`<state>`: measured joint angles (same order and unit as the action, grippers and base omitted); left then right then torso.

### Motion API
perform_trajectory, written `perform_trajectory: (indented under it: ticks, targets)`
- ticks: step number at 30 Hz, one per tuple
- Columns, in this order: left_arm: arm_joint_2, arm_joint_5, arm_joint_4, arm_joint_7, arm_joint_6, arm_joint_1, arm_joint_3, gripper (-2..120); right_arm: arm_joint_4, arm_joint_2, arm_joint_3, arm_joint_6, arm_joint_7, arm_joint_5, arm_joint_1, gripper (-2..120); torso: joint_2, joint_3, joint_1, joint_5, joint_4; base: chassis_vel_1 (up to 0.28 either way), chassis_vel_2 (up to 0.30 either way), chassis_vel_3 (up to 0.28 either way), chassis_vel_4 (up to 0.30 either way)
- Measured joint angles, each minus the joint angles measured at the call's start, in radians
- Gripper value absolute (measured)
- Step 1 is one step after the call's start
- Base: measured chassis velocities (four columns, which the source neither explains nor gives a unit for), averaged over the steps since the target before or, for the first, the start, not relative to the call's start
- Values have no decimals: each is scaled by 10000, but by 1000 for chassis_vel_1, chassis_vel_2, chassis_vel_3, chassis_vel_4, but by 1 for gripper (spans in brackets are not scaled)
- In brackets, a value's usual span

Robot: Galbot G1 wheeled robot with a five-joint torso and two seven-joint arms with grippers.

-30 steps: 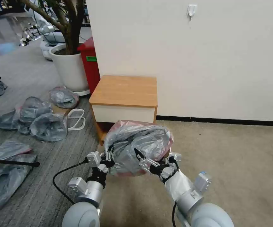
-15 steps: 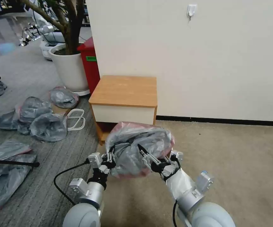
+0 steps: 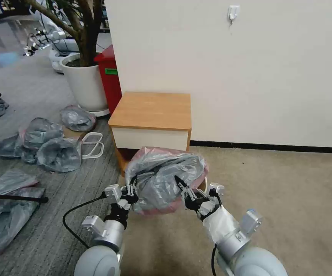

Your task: Pick up the garbage bag from the table and place it over the trash can.

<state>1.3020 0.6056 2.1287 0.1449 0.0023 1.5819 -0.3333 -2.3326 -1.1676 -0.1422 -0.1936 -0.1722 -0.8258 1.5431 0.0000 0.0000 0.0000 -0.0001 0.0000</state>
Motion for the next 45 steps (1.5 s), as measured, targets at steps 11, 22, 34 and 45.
perform_trajectory:
  ticks: [11,22,34,45]
  targets:
    - [144,771,-29,268,164,-199,-303,3,203,-7,-74,260,443,364,172,0,0,0,1,0,0,0,0,0,0]
    - [125,2126,151,686,579,-524,-999,3,309,16,-199,513,835,611,341,0,0,0,0,0,0,0,0,0,0]
    - [105,3478,703,775,1436,-257,-1127,3,1008,95,-735,1045,1292,1137,60,0,0,0,0,1,0,0,0,0,0]
    - [96,3590,812,790,1895,-126,-1103,3,1232,36,-1116,1696,1529,2817,44,9,0,0,1,1,0,0,0,0,0]
